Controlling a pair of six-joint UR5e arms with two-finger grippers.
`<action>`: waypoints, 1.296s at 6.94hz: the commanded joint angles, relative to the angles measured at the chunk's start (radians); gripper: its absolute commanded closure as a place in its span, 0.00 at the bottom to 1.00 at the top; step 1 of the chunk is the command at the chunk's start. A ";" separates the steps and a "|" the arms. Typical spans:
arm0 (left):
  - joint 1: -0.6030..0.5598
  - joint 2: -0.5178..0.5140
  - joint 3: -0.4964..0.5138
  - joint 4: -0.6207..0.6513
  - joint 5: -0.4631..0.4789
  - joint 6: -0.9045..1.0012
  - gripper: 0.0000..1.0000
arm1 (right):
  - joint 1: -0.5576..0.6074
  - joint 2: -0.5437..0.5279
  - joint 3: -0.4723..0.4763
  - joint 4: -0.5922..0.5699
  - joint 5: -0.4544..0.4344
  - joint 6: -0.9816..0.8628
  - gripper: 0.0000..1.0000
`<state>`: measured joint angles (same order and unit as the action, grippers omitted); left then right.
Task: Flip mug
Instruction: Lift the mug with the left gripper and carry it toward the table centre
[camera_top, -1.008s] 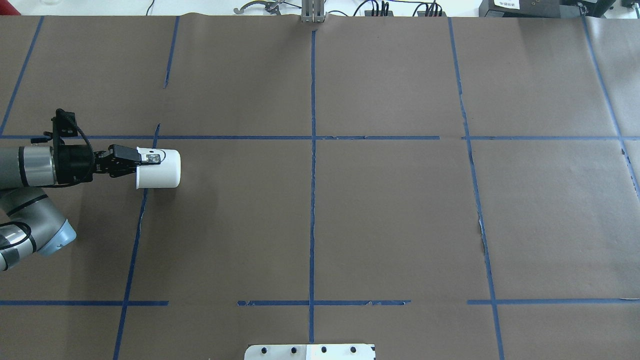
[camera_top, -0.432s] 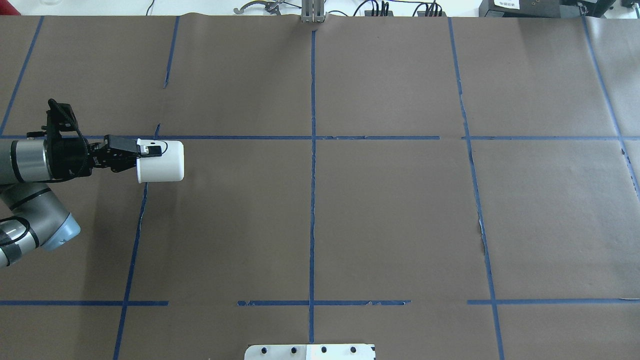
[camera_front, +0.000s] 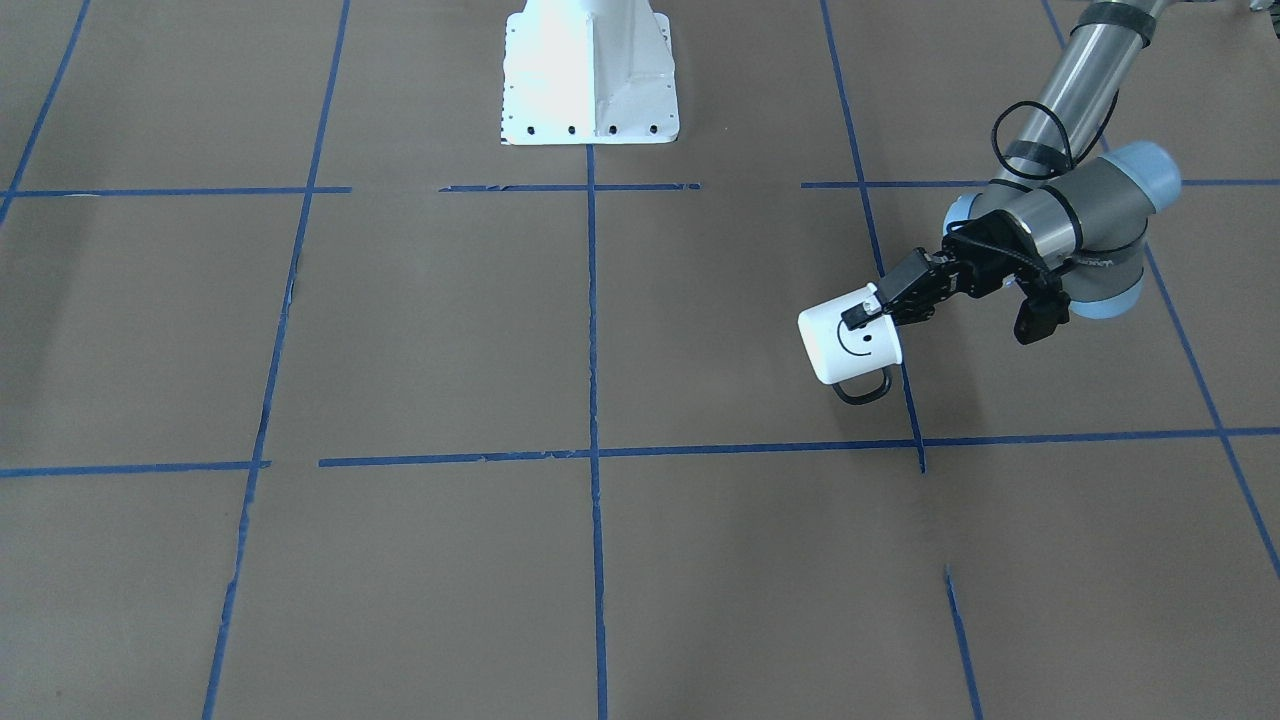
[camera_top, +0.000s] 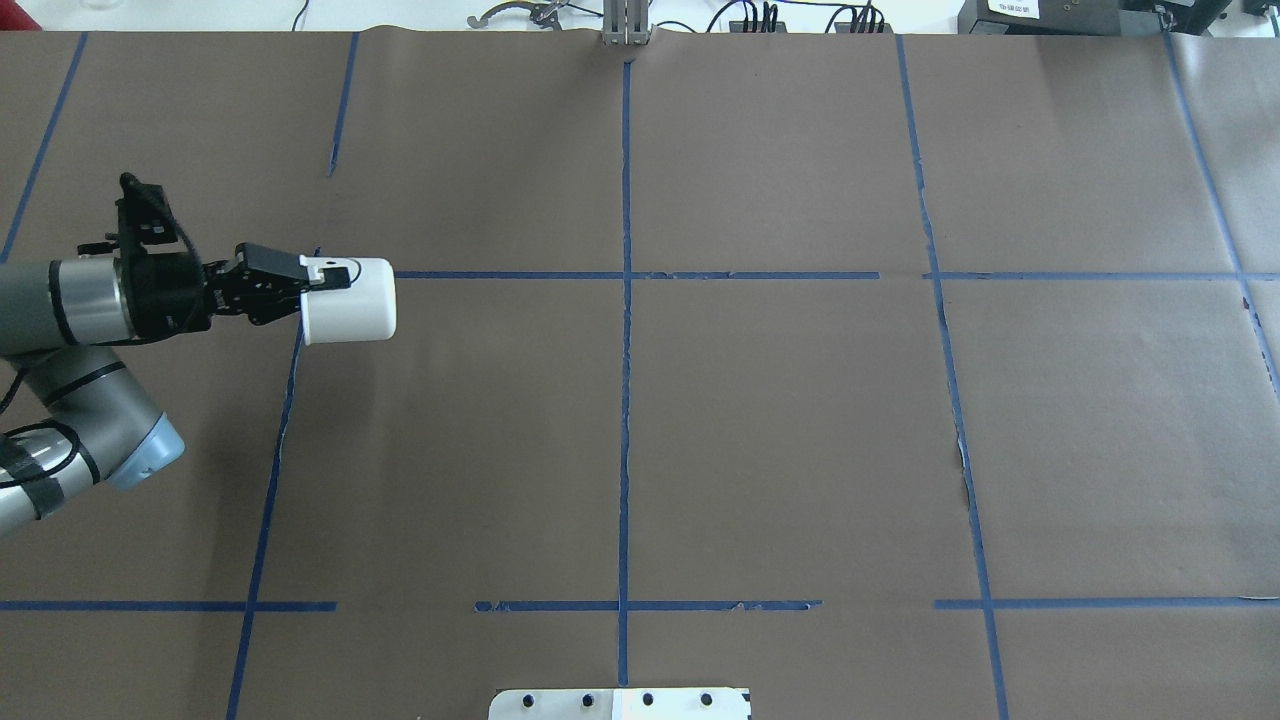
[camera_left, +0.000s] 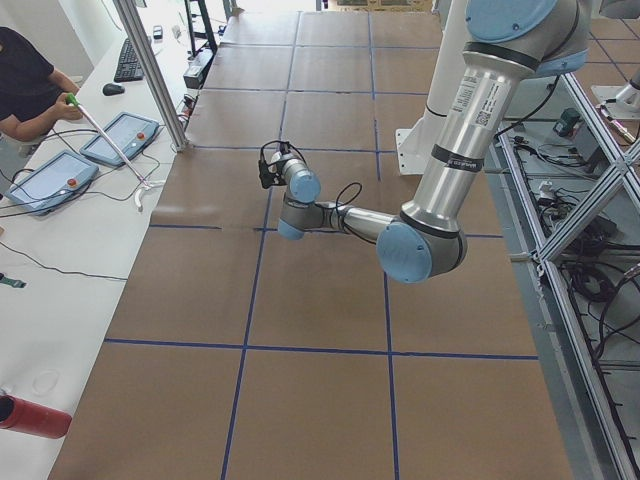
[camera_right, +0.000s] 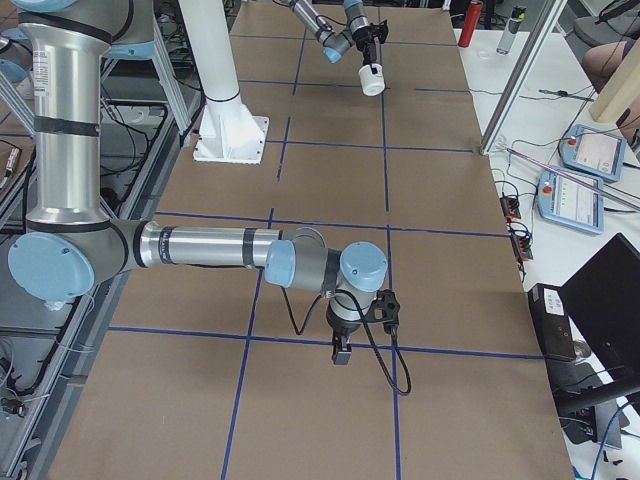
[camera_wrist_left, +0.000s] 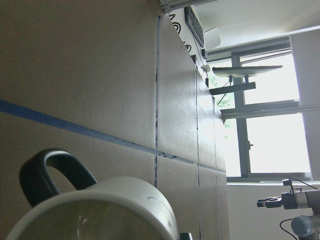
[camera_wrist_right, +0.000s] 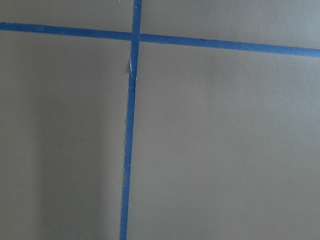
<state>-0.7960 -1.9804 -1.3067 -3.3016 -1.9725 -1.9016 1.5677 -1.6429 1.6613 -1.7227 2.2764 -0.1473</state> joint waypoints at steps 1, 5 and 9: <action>0.062 -0.107 -0.107 0.392 0.117 0.012 1.00 | 0.000 0.000 0.000 0.000 0.000 0.000 0.00; 0.181 -0.433 -0.200 1.371 0.136 0.154 1.00 | 0.000 0.000 0.000 0.000 0.000 0.000 0.00; 0.304 -0.632 -0.024 1.770 0.259 0.387 1.00 | 0.000 0.000 0.000 0.000 0.000 0.000 0.00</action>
<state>-0.5042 -2.5700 -1.3911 -1.6014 -1.7220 -1.5913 1.5677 -1.6429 1.6613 -1.7227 2.2764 -0.1473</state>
